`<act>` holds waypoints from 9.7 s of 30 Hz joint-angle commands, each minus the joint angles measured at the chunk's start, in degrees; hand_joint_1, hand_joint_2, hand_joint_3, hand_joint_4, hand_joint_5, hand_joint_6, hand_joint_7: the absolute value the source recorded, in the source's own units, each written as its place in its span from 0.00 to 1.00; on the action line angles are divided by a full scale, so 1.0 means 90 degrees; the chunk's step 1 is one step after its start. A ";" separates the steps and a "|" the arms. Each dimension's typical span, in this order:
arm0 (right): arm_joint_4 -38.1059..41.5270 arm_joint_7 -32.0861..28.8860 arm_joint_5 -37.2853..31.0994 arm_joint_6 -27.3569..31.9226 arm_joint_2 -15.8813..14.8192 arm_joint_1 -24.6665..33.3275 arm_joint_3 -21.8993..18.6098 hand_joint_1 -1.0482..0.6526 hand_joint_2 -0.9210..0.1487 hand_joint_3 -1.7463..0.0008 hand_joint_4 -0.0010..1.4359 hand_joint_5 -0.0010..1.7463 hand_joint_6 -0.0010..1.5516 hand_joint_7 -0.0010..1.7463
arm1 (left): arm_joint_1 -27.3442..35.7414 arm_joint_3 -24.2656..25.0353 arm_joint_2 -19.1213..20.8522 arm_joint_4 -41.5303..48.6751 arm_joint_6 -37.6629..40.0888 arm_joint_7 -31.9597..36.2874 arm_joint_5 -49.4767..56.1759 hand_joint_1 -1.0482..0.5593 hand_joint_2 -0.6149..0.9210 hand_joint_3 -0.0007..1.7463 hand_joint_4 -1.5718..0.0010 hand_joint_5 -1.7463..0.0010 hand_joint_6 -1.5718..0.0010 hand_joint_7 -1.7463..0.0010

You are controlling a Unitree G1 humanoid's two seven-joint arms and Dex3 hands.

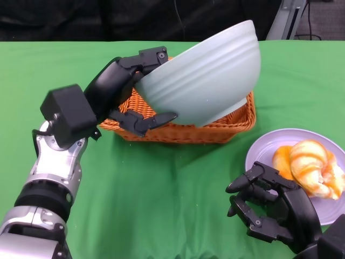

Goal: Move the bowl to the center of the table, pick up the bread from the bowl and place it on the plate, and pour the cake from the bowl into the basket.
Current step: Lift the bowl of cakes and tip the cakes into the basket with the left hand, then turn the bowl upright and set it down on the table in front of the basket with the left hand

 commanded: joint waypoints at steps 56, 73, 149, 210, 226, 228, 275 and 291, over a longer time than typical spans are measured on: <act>-0.0323 0.0070 0.0099 0.0281 0.0044 0.0085 0.0051 0.57 0.20 0.63 0.47 0.82 0.43 0.66 | -0.0589 0.1456 -0.0202 -0.0663 0.4737 -0.1032 -0.1444 0.60 0.72 0.75 0.57 0.00 0.57 0.08; -0.0264 0.0069 0.0083 0.0311 0.0049 0.0072 0.0040 0.55 0.18 0.66 0.47 0.81 0.43 0.65 | -0.0922 0.1425 -0.0076 0.0127 0.4309 -0.0888 -0.1082 0.60 0.74 0.71 0.58 0.00 0.56 0.08; 0.0342 0.0194 0.0032 -0.0122 0.0115 -0.0112 0.0064 0.53 0.12 0.74 0.47 0.81 0.42 0.68 | -0.1732 0.3229 -0.0219 0.1589 0.5970 0.0330 -0.1915 0.57 0.92 0.57 0.61 0.00 0.57 0.10; 0.0600 0.0217 0.0047 -0.0182 0.0175 -0.0218 0.0032 0.54 0.08 0.79 0.47 0.82 0.42 0.67 | -0.1897 0.2643 0.0095 0.1748 0.6908 -0.2512 -0.1751 0.57 0.76 0.63 0.55 0.00 0.50 0.11; 0.0712 0.0300 0.0119 -0.0261 0.0193 -0.0251 -0.0006 0.53 0.07 0.79 0.47 0.82 0.42 0.67 | -0.1694 0.2194 0.0127 0.1110 0.5552 -0.2479 -0.1373 0.58 0.74 0.70 0.55 0.00 0.50 0.13; 0.0703 0.0290 0.0108 -0.0246 0.0190 -0.0252 -0.0009 0.53 0.08 0.79 0.48 0.82 0.43 0.68 | -0.1607 0.2068 0.0125 0.0881 0.5249 -0.2379 -0.1265 0.58 0.74 0.70 0.55 0.00 0.51 0.12; 0.0847 0.0151 0.0075 -0.0265 0.0120 -0.0697 -0.0128 0.54 0.27 0.56 0.50 0.83 0.44 0.68 | 0.0008 -0.1486 0.1733 0.0062 -0.2336 0.9483 0.7274 0.61 0.70 0.73 0.54 0.00 0.58 0.08; 0.0526 -0.0072 -0.0107 -0.0041 0.0023 -0.0655 -0.0139 0.55 0.23 0.60 0.48 0.83 0.44 0.66 | 0.0593 -0.2854 0.2643 -0.0491 -0.1837 1.1757 0.7976 0.64 0.67 0.74 0.54 0.00 0.61 0.05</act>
